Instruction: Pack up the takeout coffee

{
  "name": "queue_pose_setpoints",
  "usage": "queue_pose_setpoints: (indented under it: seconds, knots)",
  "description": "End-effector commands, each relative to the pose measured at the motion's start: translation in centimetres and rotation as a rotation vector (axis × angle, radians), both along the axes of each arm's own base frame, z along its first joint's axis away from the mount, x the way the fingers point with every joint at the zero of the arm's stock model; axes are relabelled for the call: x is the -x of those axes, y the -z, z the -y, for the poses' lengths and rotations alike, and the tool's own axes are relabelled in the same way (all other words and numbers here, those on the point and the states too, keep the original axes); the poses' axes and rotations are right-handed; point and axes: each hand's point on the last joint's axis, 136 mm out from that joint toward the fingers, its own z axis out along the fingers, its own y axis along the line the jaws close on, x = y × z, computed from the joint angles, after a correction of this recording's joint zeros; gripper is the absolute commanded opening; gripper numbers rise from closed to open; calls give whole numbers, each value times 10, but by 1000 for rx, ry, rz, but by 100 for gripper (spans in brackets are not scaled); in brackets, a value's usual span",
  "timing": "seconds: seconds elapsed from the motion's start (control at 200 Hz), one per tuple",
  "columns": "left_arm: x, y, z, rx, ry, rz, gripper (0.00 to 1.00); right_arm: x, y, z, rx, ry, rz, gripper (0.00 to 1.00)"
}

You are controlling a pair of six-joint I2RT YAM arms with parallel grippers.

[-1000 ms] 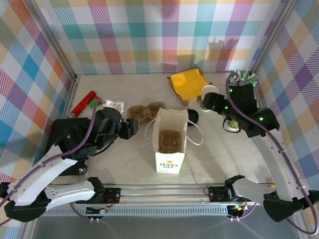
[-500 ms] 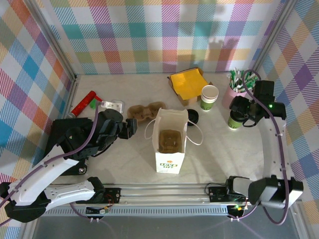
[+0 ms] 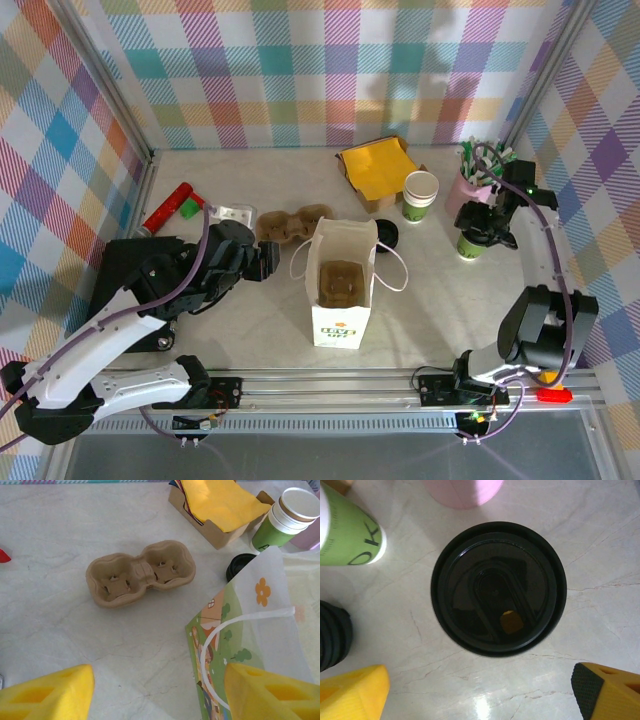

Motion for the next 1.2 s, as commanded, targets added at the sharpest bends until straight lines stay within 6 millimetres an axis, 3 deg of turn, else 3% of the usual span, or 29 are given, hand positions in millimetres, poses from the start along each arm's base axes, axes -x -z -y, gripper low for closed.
queue_pose_setpoints:
  seconds: [0.0, 0.23, 0.805, 1.195]
  knots:
    - [-3, -2, -1, 12, -8, 10, 69, -10, -2, 8, 35, -23, 0, 89]
    - [-4, -1, 0, 9, -4, 13, 70, -20, 6, 7, 23, -57, 5, 81]
    - [-5, 2, -1, -7, 8, 18, 72, -26, 16, 21, 78, -40, -72, 84]
    - [-7, 5, -2, -12, 2, 13, 72, -31, 28, 19, 51, -48, -107, 76]
